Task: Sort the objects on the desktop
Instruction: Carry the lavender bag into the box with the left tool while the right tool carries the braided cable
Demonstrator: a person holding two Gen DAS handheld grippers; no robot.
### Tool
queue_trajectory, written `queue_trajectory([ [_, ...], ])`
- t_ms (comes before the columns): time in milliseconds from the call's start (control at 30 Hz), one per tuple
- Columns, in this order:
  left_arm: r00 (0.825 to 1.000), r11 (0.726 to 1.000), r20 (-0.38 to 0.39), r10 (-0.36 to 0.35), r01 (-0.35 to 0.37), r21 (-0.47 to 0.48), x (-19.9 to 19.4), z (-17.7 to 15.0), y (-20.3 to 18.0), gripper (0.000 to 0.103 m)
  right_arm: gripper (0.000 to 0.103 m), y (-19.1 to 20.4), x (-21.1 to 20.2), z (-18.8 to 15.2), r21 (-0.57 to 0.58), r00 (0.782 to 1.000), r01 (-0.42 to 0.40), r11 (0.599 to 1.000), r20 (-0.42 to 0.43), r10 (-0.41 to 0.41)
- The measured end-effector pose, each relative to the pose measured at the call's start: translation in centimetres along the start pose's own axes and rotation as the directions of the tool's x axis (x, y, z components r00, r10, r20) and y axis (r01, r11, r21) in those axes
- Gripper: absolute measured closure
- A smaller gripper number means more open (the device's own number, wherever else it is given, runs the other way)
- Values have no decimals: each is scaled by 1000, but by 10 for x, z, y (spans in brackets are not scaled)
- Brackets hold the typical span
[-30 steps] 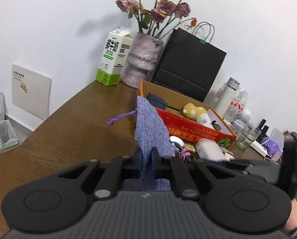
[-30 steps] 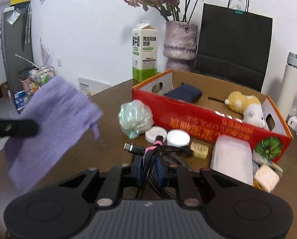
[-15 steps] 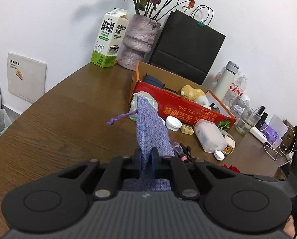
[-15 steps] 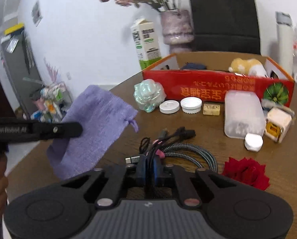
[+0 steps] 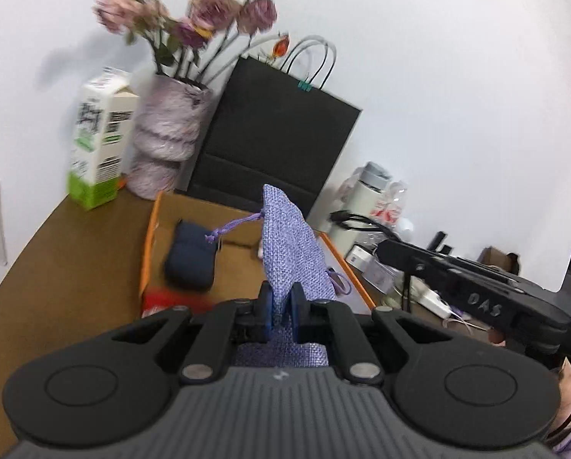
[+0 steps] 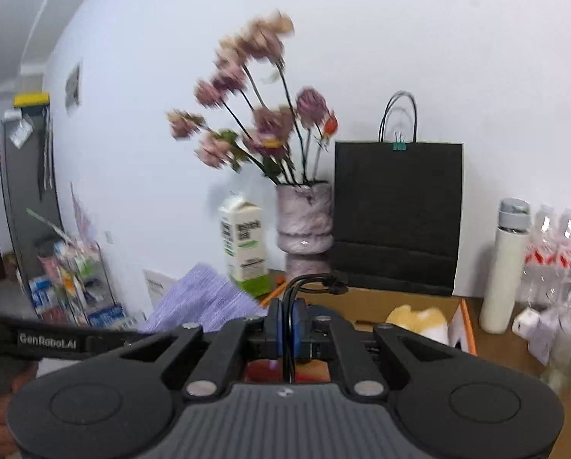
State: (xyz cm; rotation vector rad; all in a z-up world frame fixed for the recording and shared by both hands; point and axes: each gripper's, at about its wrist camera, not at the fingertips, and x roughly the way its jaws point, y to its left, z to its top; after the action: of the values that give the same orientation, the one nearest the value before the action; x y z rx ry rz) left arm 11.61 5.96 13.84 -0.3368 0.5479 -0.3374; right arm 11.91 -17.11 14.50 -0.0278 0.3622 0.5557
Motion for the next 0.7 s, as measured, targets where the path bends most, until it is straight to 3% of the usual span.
queue_trajectory([
  [67, 998, 1000, -66, 24, -25, -14, 52, 31, 1, 93, 99, -21, 43, 14, 0, 998, 20, 1000, -66, -20],
  [133, 989, 994, -105, 100, -103, -27, 102, 48, 5, 94, 99, -43, 96, 22, -4, 987, 54, 999, -152, -54],
  [233, 965, 985, -215, 150, -165, -55, 175, 57, 21, 95, 99, -69, 168, 18, -30, 947, 101, 994, -304, -106],
  [367, 924, 971, -332, 190, -227, -74, 243, 53, 41, 92, 98, -92, 235, -4, 0, 887, 109, 994, -451, -97],
  [433, 903, 962, -367, 224, -264, -64, 260, 47, 45, 87, 97, -98, 251, -17, 14, 869, 114, 993, -487, -93],
  [500, 904, 973, -380, 197, -228, -38, 261, 44, 44, 84, 87, -101, 261, -26, 5, 837, 144, 990, -535, -119],
  [533, 907, 973, -371, 197, -227, -36, 256, 44, 43, 80, 87, -103, 262, -28, 9, 826, 152, 988, -550, -122],
  [600, 917, 972, -341, 207, -231, -31, 241, 48, 40, 50, 86, -109, 253, -24, 37, 831, 151, 988, -545, -106],
  [700, 918, 961, -289, 272, -274, 37, 214, 61, 30, 42, 70, -118, 222, -6, 83, 857, 144, 986, -508, -83],
])
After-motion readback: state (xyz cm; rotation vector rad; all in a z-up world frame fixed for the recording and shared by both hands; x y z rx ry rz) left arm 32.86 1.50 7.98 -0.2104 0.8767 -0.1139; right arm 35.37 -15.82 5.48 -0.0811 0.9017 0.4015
